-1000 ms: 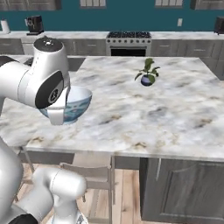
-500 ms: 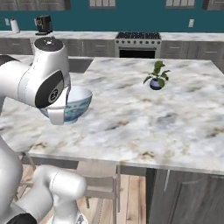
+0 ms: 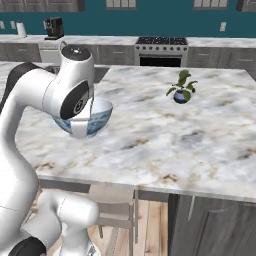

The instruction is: Pick up the bowls from the cabinet and place each bowl in front of a stool on the dining counter.

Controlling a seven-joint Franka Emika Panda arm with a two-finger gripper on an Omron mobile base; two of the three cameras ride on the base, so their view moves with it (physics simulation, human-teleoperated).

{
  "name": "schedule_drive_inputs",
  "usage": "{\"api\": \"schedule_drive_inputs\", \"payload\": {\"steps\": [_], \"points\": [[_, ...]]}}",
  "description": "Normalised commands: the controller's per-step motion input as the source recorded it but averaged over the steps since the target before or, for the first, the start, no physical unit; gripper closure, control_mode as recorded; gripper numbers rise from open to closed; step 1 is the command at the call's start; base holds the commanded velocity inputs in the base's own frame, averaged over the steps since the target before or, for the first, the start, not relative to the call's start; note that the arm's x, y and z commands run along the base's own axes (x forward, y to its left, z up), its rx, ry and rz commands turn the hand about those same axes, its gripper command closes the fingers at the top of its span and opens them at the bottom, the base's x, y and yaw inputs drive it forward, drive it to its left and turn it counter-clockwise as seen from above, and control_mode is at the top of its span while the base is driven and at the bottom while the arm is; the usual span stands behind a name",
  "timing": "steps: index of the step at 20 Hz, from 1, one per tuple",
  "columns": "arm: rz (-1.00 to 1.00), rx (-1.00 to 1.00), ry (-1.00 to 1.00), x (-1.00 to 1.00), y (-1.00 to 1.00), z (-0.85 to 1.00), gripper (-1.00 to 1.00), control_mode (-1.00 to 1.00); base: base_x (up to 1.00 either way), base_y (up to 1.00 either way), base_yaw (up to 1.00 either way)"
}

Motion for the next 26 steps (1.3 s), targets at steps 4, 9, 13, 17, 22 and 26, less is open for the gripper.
{"api": "schedule_drive_inputs", "payload": {"steps": [4,9,13,17,22,26], "points": [[0.05,0.00,0.01,1.00,-0.22,-0.38,1.00,-1.00,0.00,0.00,0.00],[0.06,0.00,0.04,0.97,-0.12,-0.77,1.00,-1.00,0.00,0.00,0.00],[0.04,0.00,0.06,0.74,0.00,-1.00,1.00,-1.00,0.00,0.00,0.00],[0.01,0.00,0.00,0.66,0.00,-0.97,1.00,-1.00,0.00,0.00,0.00],[0.00,0.01,0.00,0.55,-0.01,-0.90,1.00,-1.00,0.00,0.00,0.00],[0.00,0.00,-0.01,0.40,0.00,-0.86,1.00,-1.00,0.00,0.00,0.00]]}}
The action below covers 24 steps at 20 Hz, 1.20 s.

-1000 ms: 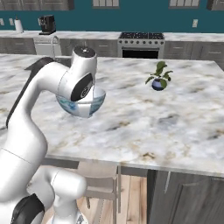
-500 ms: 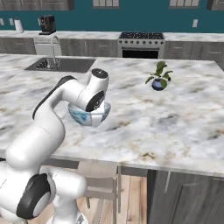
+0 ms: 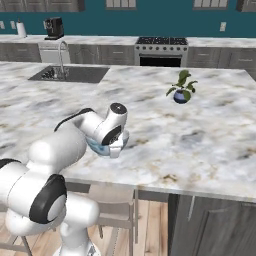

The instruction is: Pick up the bowls from the cabinet and place each bowl in front of a stool on the dining counter.

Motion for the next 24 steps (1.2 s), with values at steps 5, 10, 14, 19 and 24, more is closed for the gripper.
{"api": "schedule_drive_inputs", "payload": {"steps": [5,10,14,19,24], "points": [[0.00,0.00,-0.04,0.41,0.00,-0.52,1.00,-1.00,0.00,0.00,0.00],[0.00,0.00,-0.04,0.26,0.00,-0.23,1.00,-1.00,0.00,0.00,0.00],[0.00,0.00,0.00,0.01,0.00,0.00,1.00,-1.00,0.00,0.00,0.00],[0.00,0.00,0.00,0.00,0.00,0.00,1.00,-1.00,0.00,0.00,0.00],[0.00,0.00,0.00,0.00,0.00,0.00,-1.00,-1.00,0.00,0.00,0.00]]}}
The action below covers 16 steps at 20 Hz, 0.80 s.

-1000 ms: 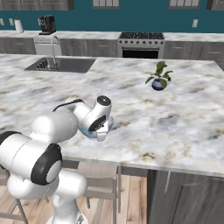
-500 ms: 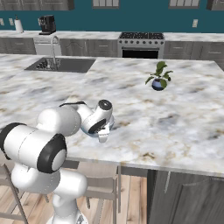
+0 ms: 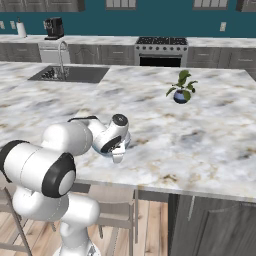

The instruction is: Pick up the bowls from the cabinet and place each bowl in front of a stool on the dining counter.

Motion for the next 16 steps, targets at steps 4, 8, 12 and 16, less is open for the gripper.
{"api": "schedule_drive_inputs", "payload": {"steps": [4,8,12,16], "points": [[0.00,0.00,0.00,0.00,0.00,0.00,-1.00,-1.00,0.00,0.00,0.00],[0.00,0.00,0.00,0.00,0.00,0.00,-1.00,-1.00,0.00,0.00,0.00],[0.00,0.00,0.00,0.00,0.00,0.00,-1.00,-1.00,0.00,0.00,0.00],[0.00,0.00,0.00,-0.05,0.00,0.14,-1.00,-1.00,0.00,0.00,0.00]]}}
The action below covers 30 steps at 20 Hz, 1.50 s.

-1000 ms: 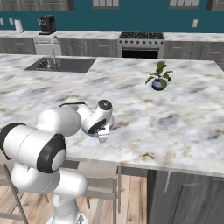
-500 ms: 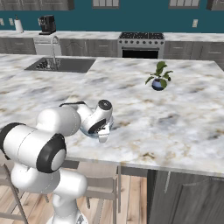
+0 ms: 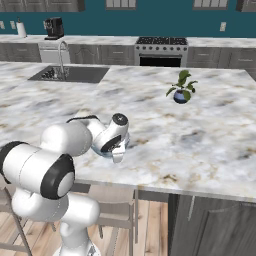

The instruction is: Pick up the bowls from the cabinet and place each bowl in front of a stool on the dining counter.

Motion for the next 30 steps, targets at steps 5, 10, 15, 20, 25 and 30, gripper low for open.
{"api": "schedule_drive_inputs", "payload": {"steps": [5,10,15,20,25,30], "points": [[0.02,-0.07,-0.01,-0.44,0.00,0.88,-1.00,-1.00,0.00,0.00,0.00],[0.06,-0.11,0.00,-0.73,0.01,1.00,-1.00,-1.00,0.00,0.00,0.00],[0.17,-0.13,-0.01,-0.98,0.19,0.91,-1.00,-1.00,0.00,0.00,0.00],[0.33,-0.13,-0.02,-1.00,0.54,0.73,-1.00,-1.00,0.00,0.00,0.00],[0.28,-0.18,-0.01,-0.88,0.44,0.79,-1.00,-1.00,0.00,0.00,0.00],[0.15,-0.23,-0.05,-0.85,0.01,0.67,-1.00,-1.00,0.00,0.00,0.00]]}}
